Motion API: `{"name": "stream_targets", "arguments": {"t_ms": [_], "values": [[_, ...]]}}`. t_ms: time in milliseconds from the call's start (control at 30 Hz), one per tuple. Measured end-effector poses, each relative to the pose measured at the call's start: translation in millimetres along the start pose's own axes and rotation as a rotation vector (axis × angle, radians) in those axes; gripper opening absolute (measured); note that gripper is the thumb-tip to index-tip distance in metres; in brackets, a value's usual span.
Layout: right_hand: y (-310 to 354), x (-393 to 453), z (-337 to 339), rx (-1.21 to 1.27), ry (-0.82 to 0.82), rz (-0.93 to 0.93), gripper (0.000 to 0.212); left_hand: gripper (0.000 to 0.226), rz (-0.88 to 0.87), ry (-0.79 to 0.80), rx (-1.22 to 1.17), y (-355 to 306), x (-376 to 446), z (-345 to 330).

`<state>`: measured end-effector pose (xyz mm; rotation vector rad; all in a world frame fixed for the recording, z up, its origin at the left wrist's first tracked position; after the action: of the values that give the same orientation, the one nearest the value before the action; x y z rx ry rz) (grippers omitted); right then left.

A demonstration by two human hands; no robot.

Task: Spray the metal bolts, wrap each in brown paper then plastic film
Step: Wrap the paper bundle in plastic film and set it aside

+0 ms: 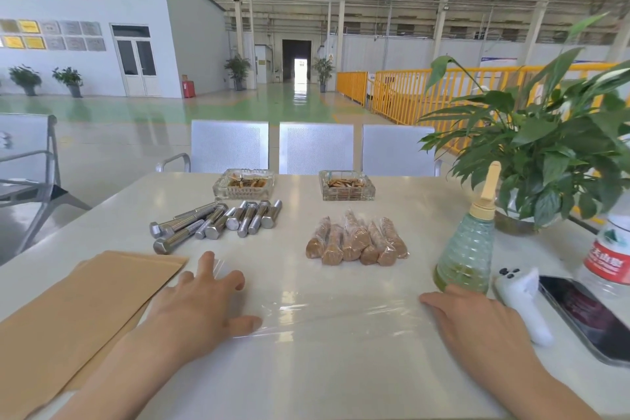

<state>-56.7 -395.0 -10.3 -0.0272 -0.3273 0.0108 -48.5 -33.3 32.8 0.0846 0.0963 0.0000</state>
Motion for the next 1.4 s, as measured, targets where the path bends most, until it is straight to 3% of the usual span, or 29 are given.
{"name": "stream_targets", "arguments": {"t_ms": [133,333,400,467,567,633,700,800,867,933,967,1033,1133,1267,1400], "values": [[-4,-9,3,0.023,-0.013,0.005,0.039,0.068,0.001,0.011,-0.003,-1,-2,1],[-11,-11,33,-0.001,0.017,-0.143,0.027,0.072,0.027,-0.016,-0.036,-3,-6,2],[0,-15,44,0.050,-0.065,-0.057,0.030,0.074,0.029,-0.018,-0.015,-6,-4,0],[23,-22,43,0.067,-0.002,0.136,0.033,0.073,0.032,-0.018,-0.012,-7,-3,0],[41,-39,40,0.098,-0.072,0.277,0.041,0.067,0.038,-0.026,-0.017,-5,-1,-1],[39,-46,36,0.117,0.005,0.282,0.037,0.061,0.045,-0.049,-0.020,-3,-1,-2],[36,-47,44,0.121,0.097,0.264,0.017,0.058,0.045,-0.071,0.002,-2,1,-4],[35,-39,51,-0.035,0.147,0.212,0.021,0.058,0.030,-0.077,0.028,-3,7,-7],[44,-32,64,-0.007,0.086,0.186,0.039,0.055,0.025,-0.097,-0.007,1,9,-8],[56,-27,67,0.000,0.010,0.201,0.014,0.049,0.012,-0.161,-0.019,5,10,-9],[58,-27,59,0.104,0.019,0.222,0.031,0.048,0.008,-0.200,-0.009,6,10,-10],[65,-23,43,0.230,0.041,0.251,0.045,0.052,0.007,-0.269,0.006,9,10,-8],[75,-18,29,0.254,0.160,0.272,0.042,0.049,0.013,-0.339,0.024,15,9,-2],[71,-18,21,0.261,0.200,0.262,0.041,0.036,0.070,-0.350,0.044,22,6,-8],[68,-19,17,0.235,0.246,0.270,0.045,0.045,0.088,-0.298,0.101,15,5,-16]]}}
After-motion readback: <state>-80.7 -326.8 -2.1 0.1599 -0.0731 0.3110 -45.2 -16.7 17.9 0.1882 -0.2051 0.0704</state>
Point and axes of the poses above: each hand's wrist, its own x-axis towards the middle knuckle, its own z-axis out of the back of the hand, y = z × x, the point moved 4 cm from there along x, towards the middle knuckle, and after that the axes turned 4 degrees about x, right-handed, at the moved point
